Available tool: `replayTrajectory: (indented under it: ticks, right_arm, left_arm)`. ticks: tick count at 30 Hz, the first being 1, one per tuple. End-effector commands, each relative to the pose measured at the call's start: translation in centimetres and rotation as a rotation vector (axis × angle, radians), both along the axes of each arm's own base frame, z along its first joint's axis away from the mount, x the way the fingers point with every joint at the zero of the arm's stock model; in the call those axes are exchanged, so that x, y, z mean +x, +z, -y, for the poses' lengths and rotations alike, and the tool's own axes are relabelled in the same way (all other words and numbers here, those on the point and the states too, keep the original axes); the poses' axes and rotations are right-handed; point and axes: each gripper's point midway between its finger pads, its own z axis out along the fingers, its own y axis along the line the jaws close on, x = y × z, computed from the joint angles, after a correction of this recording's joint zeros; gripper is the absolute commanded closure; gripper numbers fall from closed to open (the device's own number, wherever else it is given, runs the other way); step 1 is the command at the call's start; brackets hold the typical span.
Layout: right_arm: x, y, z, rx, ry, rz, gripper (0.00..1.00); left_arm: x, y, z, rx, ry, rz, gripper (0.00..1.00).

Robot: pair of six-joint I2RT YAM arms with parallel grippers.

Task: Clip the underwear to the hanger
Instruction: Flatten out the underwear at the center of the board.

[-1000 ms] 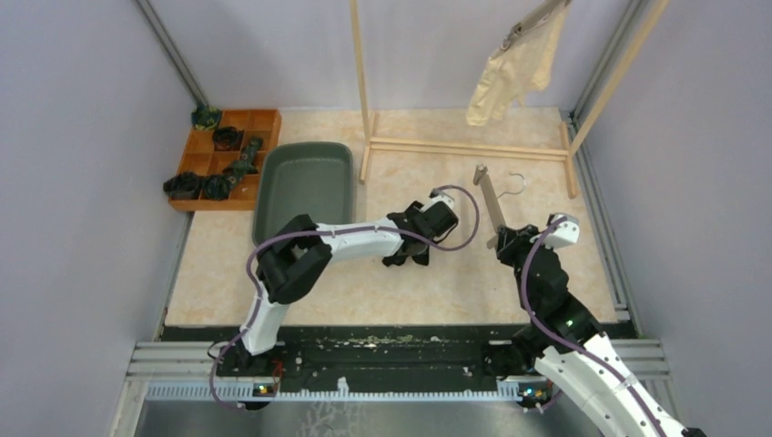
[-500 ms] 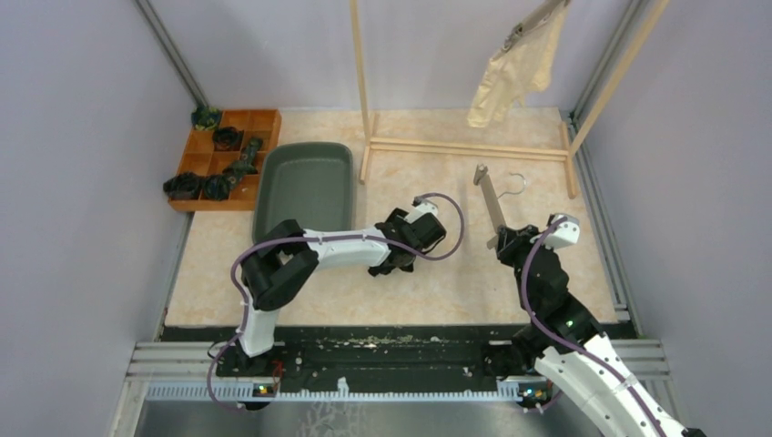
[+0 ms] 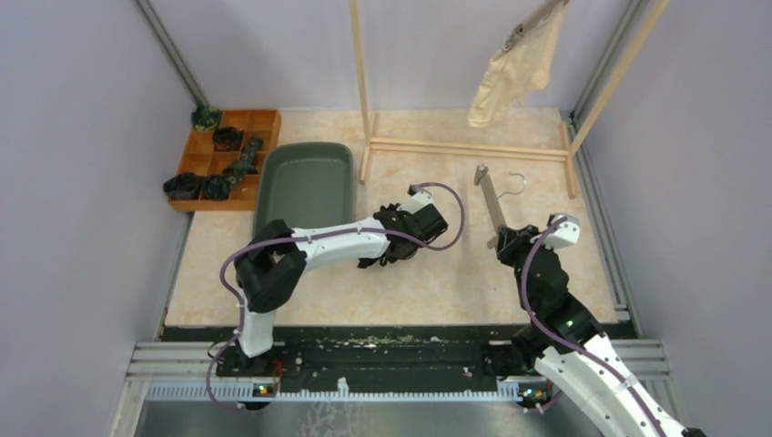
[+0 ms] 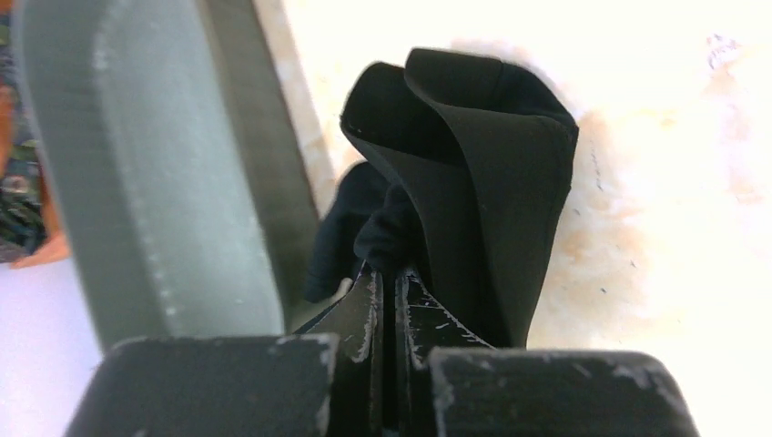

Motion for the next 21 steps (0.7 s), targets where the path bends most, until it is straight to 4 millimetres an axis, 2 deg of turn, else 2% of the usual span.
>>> replayTrajectory:
  ticks: [1,8,14,21]
  right_arm:
    - [0.2,2.8,0.4,0.033,-0.029,0.075,1.0]
    - [-0.2,3.8,1.7,0.012,-0.078,0.083,1.0]
    - [-0.4,4.0,2.1,0.01,-0.09,0.085,1.0]
    - [-1.0,4.5,2.9,0.009,-0.115,0.097,1.0]
  left_arm:
    - [0.6,2.9,-2.6,0.224,0.037,0.053,1.0]
    - [1.5,7.3,-1.9,0.337,-0.028,0.069,1.0]
    - [2.9,13.3,-0.3,0.414,-0.095,0.17,1.0]
    - [4.6,19.1,2.0,0.569,-0.176,0.318,1.0]
